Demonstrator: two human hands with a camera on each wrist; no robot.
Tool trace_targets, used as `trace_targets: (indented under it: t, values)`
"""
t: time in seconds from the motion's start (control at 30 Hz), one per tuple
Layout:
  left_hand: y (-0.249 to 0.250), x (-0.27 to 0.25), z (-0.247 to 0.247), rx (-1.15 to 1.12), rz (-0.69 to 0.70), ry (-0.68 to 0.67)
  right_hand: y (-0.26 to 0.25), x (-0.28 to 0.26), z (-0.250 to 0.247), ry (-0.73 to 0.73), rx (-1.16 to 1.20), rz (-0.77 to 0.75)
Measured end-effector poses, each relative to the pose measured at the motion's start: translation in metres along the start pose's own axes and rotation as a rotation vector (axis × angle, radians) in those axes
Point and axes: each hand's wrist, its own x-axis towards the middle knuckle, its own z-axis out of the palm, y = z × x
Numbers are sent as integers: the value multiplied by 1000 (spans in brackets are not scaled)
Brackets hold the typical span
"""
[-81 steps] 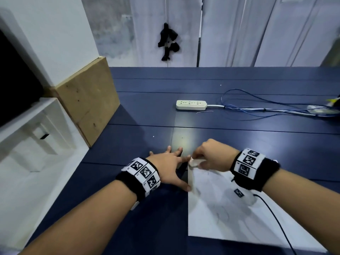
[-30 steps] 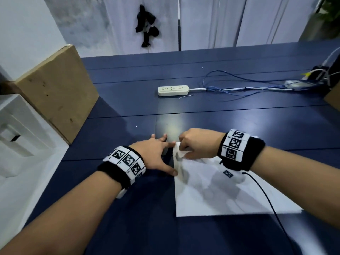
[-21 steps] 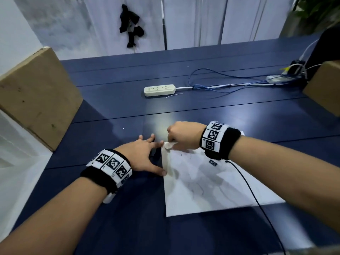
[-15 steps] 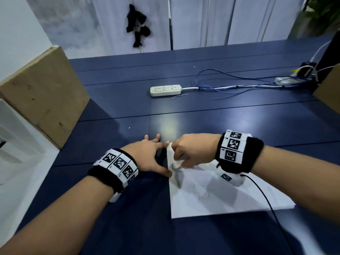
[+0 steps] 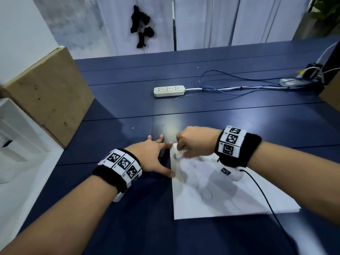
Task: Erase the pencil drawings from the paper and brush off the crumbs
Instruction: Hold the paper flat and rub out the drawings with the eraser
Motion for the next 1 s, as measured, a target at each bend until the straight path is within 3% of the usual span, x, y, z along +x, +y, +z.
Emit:
trace_targets:
  t: [0.1,0.33,0.5,0.6,0.7,0.9,1.0]
  values:
    - [0,-1,0,-5,-8,-6,8,5,-3,55,-32,119]
    - [0,0,0,-7,-10,-3,-5,-13,5,-32,76,-129]
    - [2,-3,-2,-9,-7,-8,13,3,-2,62,-2,115]
    - [2,-3,-2,-6,-11,-9,8,-9,7,61,35,-23]
    - [2,-2,-2,0,-14,-8,-2,-19,11,-40,104,-139]
    - [1,-3,-1,2,-15,-3,14,3,-1,49,27,115]
    - [1,-2,-1,-11,-18,-12,7,-6,6,54,11,35]
